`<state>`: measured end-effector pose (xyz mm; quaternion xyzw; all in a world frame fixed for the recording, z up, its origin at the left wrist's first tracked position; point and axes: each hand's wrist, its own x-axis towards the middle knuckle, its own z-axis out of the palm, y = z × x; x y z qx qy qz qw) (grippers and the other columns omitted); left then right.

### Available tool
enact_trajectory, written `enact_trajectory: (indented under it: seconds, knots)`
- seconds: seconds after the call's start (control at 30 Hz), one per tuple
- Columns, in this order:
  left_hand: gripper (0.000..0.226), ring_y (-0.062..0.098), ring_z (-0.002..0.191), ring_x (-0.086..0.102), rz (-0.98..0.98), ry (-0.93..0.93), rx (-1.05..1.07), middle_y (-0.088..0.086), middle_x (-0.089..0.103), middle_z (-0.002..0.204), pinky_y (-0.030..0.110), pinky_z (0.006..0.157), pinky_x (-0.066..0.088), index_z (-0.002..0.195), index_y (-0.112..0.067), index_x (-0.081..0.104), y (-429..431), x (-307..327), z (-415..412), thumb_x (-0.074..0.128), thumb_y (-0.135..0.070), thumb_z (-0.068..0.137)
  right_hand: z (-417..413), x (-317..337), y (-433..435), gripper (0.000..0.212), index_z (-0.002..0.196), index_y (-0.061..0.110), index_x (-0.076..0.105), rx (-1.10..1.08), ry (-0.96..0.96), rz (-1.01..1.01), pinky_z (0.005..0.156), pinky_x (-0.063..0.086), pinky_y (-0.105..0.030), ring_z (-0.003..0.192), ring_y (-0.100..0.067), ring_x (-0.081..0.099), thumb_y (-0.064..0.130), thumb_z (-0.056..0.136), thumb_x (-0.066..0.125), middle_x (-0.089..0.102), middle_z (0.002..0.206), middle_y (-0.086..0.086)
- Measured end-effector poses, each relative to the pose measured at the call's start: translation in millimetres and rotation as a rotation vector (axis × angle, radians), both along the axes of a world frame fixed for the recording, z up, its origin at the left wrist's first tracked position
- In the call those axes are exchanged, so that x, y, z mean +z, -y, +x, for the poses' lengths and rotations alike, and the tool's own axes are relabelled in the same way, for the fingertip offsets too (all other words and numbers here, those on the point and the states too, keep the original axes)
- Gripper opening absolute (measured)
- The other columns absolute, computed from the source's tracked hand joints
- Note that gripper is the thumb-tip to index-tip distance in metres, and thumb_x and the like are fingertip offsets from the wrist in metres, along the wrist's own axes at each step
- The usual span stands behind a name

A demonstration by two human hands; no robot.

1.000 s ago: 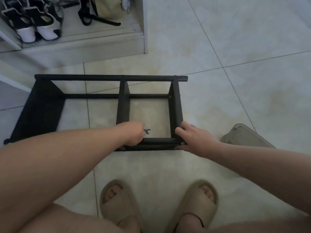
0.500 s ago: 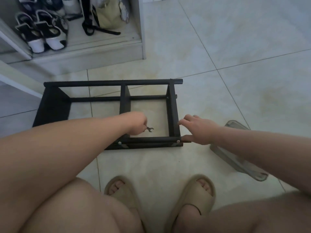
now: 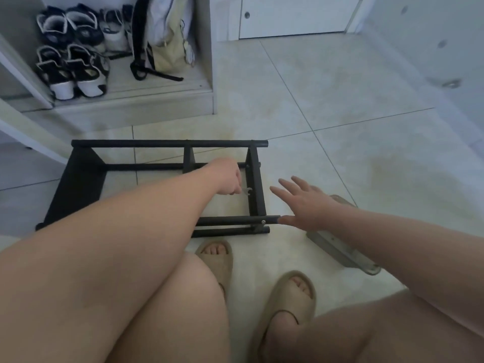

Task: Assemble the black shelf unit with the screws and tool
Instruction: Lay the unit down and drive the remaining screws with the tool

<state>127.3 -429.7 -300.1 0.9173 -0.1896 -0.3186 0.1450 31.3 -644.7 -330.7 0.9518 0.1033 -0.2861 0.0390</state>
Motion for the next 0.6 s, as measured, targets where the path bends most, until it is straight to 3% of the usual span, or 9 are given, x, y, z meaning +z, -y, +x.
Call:
enact_trajectory:
  seconds: [0.1,0.17,0.23,0.33,0.43,0.53,0.6]
  knots:
    - [0.025,0.026,0.107,0.066,0.072,-0.032,0.015,0.009,0.071,0.113,0.037,0.09,0.055,0.112,-0.007,0.072,3.3,-14.8,10.7,0.066,-0.021,0.093,15.4,-13.3,-5.4,0.09,0.16,0.032,-0.012,0.009,-0.005,-0.021,0.125,0.008,-0.051,0.156,-0.027,-0.012,0.068,0.097,0.041,-0.011,0.17,0.004]
    - [0.028,0.027,0.108,0.067,0.086,-0.06,0.05,0.011,0.07,0.115,0.038,0.094,0.054,0.115,-0.007,0.071,3.0,-30.2,22.3,0.063,-0.021,0.093,28.6,-26.9,-11.4,0.099,0.159,0.027,-0.017,0.008,-0.002,-0.01,0.125,0.005,-0.053,0.155,-0.029,-0.014,0.073,0.094,0.042,-0.013,0.169,0.003]
    - [0.026,0.026,0.105,0.067,0.077,-0.07,0.097,0.01,0.07,0.112,0.038,0.093,0.054,0.115,-0.007,0.071,1.9,-49.8,32.3,0.062,-0.021,0.094,38.5,-45.5,-15.6,0.11,0.158,0.022,-0.022,0.083,-0.019,-0.017,0.125,0.0,-0.054,0.154,-0.029,-0.019,0.08,0.088,0.041,-0.019,0.168,0.0]
    - [0.018,0.015,0.088,0.062,-0.006,-0.112,0.171,-0.002,0.068,0.095,0.03,0.076,0.05,0.108,-0.014,0.075,2.3,-87.5,32.7,0.065,-0.021,0.096,47.1,-75.3,-12.5,0.124,0.157,0.016,-0.024,0.203,-0.021,-0.017,0.124,-0.008,-0.052,0.152,-0.029,-0.026,0.09,0.079,0.039,-0.027,0.166,-0.003]
    - [0.014,0.01,0.091,0.059,-0.073,-0.162,0.203,-0.01,0.065,0.092,0.026,0.08,0.043,0.105,-0.023,0.077,4.1,-133.8,29.2,0.068,-0.024,0.094,56.7,-107.8,-1.9,0.131,0.157,0.012,-0.024,0.28,0.026,0.015,0.124,-0.012,-0.052,0.149,-0.029,-0.034,0.096,0.073,0.033,-0.033,0.163,-0.006]
    - [0.004,0.005,0.088,0.06,-0.113,-0.17,0.216,-0.016,0.066,0.087,0.023,0.074,0.042,0.089,-0.032,0.075,2.9,-169.3,36.3,0.074,-0.028,0.089,66.8,-131.1,8.8,0.135,0.16,0.01,-0.014,0.338,0.084,0.085,0.125,-0.007,-0.053,0.151,-0.03,-0.029,0.1,0.07,0.03,-0.027,0.166,-0.008]
    - [0.012,0.001,0.084,0.06,-0.142,-0.199,0.205,-0.015,0.066,0.084,0.02,0.065,0.041,0.078,-0.035,0.069,3.1,-185.2,40.9,0.076,-0.03,0.087,71.6,-140.6,12.9,0.138,0.161,0.007,-0.005,0.362,0.106,0.142,0.125,-0.004,-0.054,0.153,-0.031,-0.022,0.101,0.067,0.033,-0.019,0.168,-0.01]
